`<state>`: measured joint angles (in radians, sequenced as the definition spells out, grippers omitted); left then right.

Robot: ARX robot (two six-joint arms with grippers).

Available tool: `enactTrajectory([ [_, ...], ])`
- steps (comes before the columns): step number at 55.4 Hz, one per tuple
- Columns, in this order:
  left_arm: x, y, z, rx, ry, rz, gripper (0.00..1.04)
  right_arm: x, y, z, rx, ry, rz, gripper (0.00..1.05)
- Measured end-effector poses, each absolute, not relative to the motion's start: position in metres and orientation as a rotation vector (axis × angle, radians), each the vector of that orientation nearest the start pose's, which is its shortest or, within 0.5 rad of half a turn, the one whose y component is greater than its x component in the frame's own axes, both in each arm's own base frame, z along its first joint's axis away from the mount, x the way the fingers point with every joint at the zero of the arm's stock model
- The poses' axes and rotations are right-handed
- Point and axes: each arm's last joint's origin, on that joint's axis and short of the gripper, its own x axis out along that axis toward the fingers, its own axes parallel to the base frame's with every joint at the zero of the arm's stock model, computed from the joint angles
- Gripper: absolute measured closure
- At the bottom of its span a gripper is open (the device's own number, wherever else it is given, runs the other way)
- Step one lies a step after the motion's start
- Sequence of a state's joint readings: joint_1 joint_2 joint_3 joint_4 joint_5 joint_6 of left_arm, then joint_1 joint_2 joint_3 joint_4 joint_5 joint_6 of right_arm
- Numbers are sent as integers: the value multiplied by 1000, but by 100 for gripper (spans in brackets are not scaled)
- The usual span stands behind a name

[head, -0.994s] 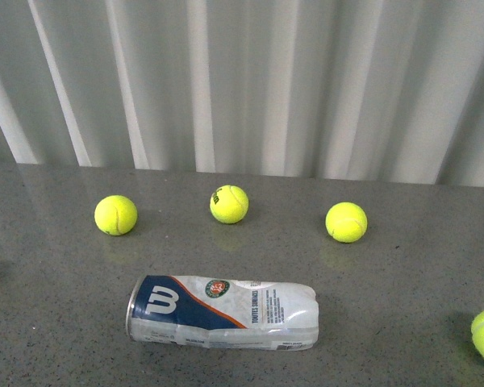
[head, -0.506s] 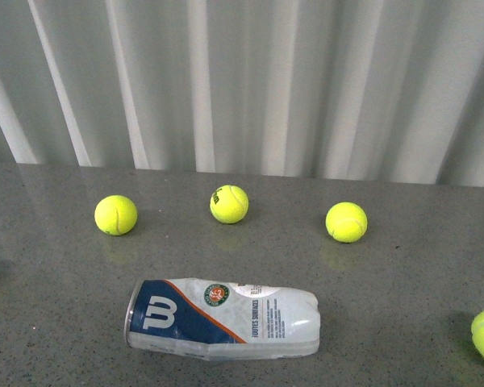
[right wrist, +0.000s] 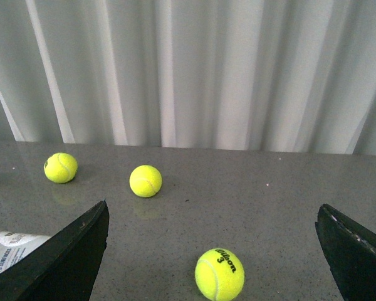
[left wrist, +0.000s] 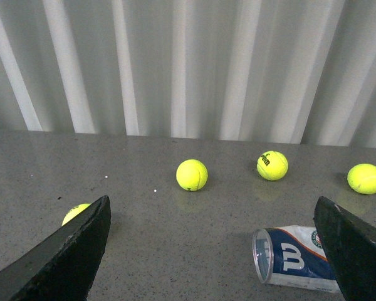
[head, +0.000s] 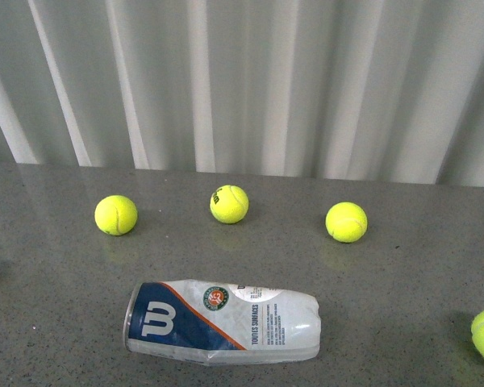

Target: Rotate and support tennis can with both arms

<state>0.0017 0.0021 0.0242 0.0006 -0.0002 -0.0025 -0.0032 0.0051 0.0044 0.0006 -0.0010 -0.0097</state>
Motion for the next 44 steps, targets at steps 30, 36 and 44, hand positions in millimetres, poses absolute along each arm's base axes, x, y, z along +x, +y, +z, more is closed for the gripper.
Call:
enactTrajectory([
  [30, 188, -24, 233, -348, 304, -80, 7, 98, 0, 165, -10, 0, -3, 7],
  [36, 232, -39, 216, -264, 432, -128, 7, 98, 0, 165, -10, 0, -2, 7],
  [44, 264, -55, 183, -203, 601, -180, 7, 98, 0, 165, -10, -1, -2, 7],
])
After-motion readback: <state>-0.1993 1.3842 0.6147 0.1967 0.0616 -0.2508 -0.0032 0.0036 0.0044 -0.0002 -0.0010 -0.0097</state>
